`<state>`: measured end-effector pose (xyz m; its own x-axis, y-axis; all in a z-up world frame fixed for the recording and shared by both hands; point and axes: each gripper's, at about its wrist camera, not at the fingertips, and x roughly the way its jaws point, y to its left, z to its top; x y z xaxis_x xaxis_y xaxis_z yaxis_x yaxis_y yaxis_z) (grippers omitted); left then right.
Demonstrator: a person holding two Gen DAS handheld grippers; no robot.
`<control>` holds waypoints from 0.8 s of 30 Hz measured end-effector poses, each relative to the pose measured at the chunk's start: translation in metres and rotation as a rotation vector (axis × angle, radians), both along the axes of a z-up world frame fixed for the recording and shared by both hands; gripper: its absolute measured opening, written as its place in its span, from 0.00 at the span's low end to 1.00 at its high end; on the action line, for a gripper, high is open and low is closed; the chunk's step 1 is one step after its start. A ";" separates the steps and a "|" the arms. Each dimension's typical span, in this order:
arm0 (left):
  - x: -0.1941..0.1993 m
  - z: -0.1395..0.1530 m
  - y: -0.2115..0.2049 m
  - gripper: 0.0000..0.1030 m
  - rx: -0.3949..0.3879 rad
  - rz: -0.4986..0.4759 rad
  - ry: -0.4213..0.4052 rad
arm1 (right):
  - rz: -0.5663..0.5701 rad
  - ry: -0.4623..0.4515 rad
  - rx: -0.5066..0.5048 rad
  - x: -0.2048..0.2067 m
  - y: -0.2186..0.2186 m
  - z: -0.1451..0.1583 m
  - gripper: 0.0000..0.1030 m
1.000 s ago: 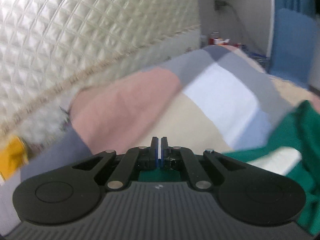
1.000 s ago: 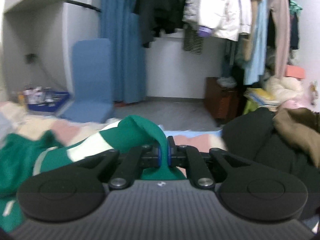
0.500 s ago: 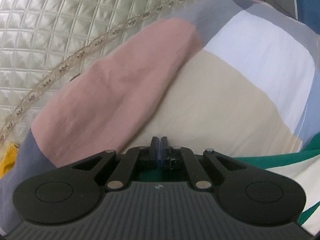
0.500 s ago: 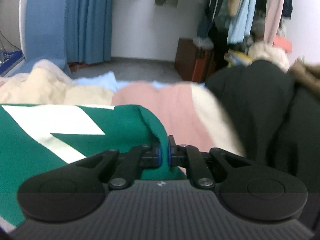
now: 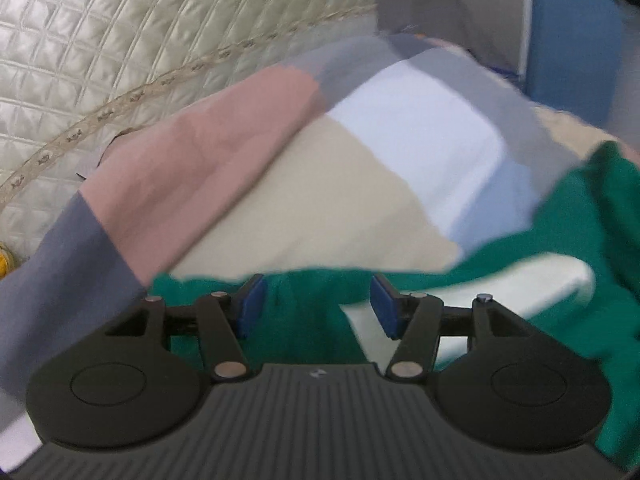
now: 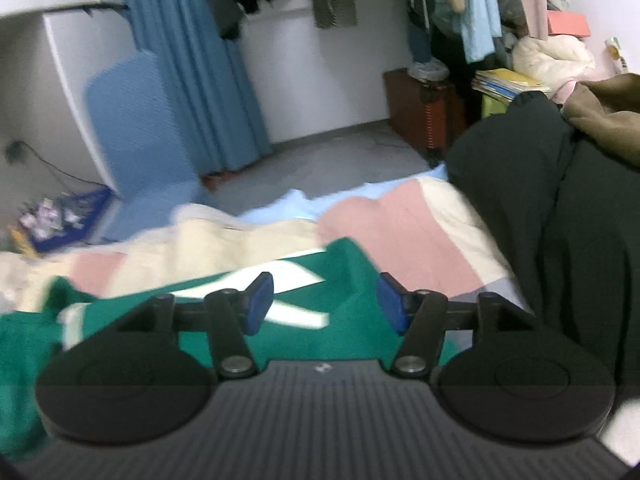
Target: Fold large clothes
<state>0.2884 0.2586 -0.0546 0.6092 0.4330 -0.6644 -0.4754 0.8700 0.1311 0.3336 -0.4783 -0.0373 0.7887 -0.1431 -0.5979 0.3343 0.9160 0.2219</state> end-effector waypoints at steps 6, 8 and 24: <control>-0.058 0.017 -0.072 0.61 -0.122 -0.129 -0.080 | 0.107 -0.019 0.090 -0.066 0.062 0.039 0.58; -0.074 0.024 -0.098 0.61 -0.158 -0.190 -0.116 | 0.151 -0.015 0.107 -0.091 0.090 0.045 0.58; -0.166 -0.020 -0.319 0.61 -0.453 -0.713 -0.088 | 0.301 0.136 0.410 -0.226 0.207 -0.021 0.58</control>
